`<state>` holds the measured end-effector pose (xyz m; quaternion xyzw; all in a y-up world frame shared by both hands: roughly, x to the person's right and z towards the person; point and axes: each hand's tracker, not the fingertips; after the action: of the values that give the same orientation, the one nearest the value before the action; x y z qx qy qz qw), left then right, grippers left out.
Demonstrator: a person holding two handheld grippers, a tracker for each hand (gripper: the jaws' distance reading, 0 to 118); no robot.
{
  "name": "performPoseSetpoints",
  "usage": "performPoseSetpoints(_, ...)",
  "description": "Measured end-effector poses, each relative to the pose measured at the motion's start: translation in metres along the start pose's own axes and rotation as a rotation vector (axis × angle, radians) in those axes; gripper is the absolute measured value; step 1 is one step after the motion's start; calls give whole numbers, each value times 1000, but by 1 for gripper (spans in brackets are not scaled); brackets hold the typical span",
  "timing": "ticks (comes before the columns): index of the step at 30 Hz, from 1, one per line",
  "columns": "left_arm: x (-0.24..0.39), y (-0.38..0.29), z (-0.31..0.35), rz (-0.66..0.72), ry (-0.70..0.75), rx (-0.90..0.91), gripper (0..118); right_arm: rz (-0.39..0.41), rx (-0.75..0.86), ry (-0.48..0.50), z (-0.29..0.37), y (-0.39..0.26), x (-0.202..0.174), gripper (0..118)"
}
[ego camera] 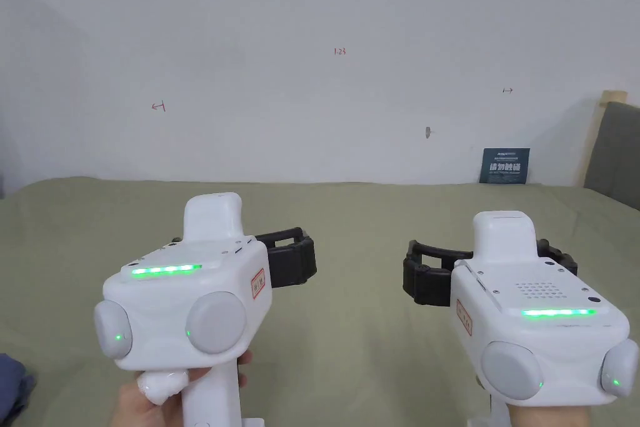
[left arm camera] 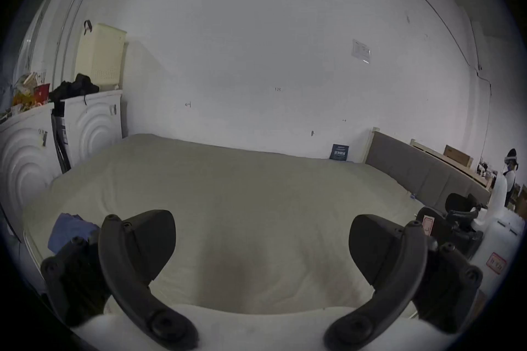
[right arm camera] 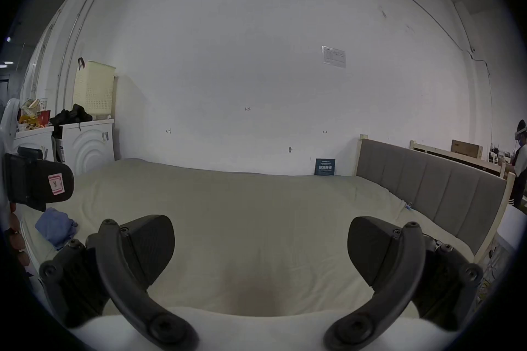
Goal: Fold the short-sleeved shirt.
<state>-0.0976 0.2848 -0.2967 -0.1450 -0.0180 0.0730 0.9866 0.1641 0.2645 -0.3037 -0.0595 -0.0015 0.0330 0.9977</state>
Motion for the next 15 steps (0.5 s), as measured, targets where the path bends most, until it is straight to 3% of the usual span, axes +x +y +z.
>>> performPoseSetpoints(5, 7, -8, 8, -111, 34, 96, 118, 5, -10, 7, -1, -2, -3, 118)
performPoseSetpoints(15, 7, -9, 5, -107, -18, 5, 118, 5, -28, 17, -1, -4, -6, 118)
